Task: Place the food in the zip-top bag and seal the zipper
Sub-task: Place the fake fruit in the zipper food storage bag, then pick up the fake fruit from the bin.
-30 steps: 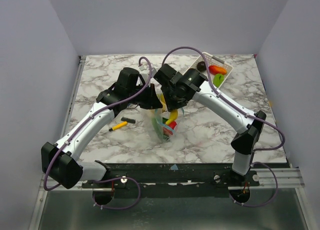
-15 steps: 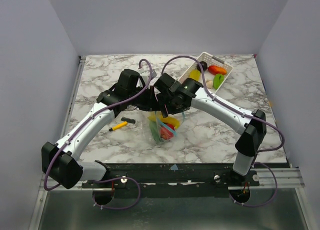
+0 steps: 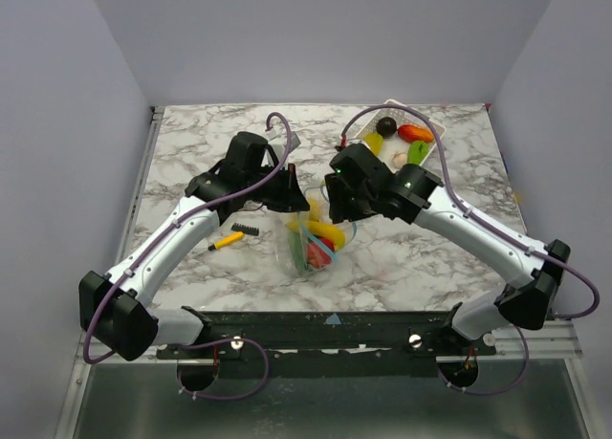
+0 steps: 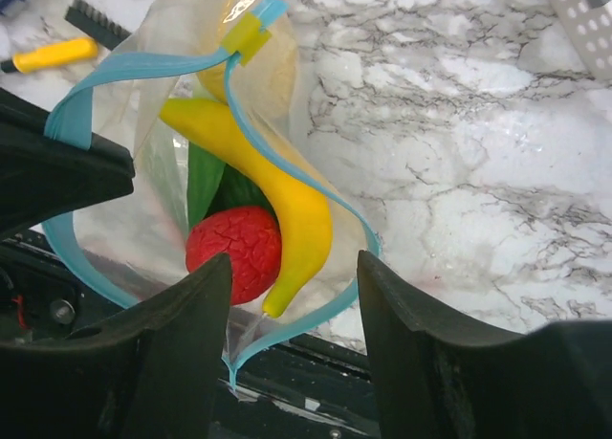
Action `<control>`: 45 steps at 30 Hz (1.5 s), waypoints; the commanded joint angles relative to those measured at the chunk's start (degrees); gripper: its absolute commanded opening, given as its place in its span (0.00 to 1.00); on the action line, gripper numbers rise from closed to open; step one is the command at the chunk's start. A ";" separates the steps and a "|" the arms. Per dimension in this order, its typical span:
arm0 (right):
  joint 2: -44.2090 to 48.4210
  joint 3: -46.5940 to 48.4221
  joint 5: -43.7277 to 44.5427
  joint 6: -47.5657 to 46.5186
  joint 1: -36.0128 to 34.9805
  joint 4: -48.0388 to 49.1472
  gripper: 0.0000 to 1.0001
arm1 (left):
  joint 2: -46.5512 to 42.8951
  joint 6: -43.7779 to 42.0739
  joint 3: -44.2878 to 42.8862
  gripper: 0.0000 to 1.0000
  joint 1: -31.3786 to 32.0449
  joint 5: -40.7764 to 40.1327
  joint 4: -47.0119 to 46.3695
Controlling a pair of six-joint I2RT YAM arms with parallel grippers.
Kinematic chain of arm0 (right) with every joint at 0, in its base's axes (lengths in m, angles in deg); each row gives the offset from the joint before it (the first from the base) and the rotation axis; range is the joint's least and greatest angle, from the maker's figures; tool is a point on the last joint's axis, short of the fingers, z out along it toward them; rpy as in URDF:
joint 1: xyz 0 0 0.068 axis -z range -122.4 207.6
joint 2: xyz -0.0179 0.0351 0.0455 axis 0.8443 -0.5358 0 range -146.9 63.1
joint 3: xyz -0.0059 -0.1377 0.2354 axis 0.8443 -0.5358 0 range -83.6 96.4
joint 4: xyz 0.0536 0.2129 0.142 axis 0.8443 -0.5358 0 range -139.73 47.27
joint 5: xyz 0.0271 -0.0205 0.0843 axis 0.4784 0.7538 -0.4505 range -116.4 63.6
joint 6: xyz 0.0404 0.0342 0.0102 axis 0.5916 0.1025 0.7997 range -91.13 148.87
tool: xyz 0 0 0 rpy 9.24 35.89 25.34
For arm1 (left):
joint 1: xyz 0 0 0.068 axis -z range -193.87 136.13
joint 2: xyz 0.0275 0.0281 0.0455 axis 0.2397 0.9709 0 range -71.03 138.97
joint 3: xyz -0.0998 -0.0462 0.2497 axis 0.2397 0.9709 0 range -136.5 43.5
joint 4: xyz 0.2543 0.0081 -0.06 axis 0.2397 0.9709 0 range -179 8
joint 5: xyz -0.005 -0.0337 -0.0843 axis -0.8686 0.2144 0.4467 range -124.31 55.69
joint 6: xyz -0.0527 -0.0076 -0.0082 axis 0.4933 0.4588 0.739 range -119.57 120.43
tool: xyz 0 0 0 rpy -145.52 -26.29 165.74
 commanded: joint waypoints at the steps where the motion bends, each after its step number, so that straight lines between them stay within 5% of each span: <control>1: 4.90 -2.62 4.59 1.38 2.59 5.55 0.57 | -0.45 -0.54 -2.69 0.00 0.24 -0.26 0.09; 10: 10.76 -9.71 -0.43 -0.73 20.95 16.31 0.59 | -1.45 -0.82 -3.40 0.00 0.24 -2.35 4.10; 18: 2.49 -12.41 -11.30 -3.29 34.51 22.48 0.59 | -0.88 -2.72 -1.81 0.00 0.20 -2.74 0.47; 29: -14.02 -3.64 -3.17 -9.05 36.16 23.21 0.62 | -2.23 -3.06 0.52 0.00 0.04 -2.57 -0.51; 34: -18.76 0.10 2.00 -11.13 36.28 24.19 0.77 | -2.71 -3.08 1.09 0.00 -0.29 -2.87 -0.72; 45: -29.85 6.63 -21.58 -2.99 37.75 33.31 0.87 | -2.95 -2.91 1.48 0.00 -0.90 -3.02 -0.85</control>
